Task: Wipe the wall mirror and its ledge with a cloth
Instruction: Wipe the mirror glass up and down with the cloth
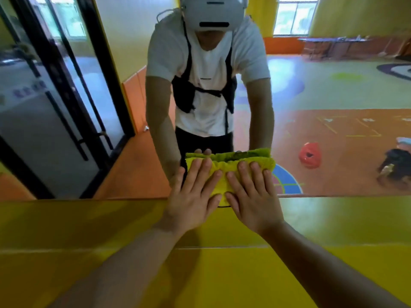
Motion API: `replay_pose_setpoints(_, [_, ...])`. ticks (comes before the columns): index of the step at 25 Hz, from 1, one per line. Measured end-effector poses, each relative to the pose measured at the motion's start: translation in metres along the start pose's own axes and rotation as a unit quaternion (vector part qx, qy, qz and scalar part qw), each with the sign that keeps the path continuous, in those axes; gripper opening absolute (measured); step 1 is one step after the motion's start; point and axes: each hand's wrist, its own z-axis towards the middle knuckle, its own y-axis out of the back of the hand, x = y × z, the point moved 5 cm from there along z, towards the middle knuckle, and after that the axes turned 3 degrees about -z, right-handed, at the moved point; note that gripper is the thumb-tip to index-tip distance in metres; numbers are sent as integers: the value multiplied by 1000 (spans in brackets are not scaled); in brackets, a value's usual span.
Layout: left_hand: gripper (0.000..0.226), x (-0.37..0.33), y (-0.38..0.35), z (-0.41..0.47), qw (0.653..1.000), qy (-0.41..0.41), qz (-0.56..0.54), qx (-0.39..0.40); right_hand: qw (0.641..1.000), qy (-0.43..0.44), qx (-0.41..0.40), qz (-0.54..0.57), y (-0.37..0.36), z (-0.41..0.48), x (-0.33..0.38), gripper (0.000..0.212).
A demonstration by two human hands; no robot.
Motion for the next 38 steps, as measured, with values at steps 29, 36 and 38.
replay_pose_setpoints(29, [59,-150,-129,-181,989,61,-53,123,987,49,153,11,-77,-244,-1,71])
replay_pose_setpoints(36, [85,-114,-86,-112,989,12,-54,136,985,42,165,-1,-43,-183,-28,82])
replay_pose_setpoints(38, [88,-102,-65,-70,989,-2,-53,140,990,25,135,0,-22,-146,-43,66])
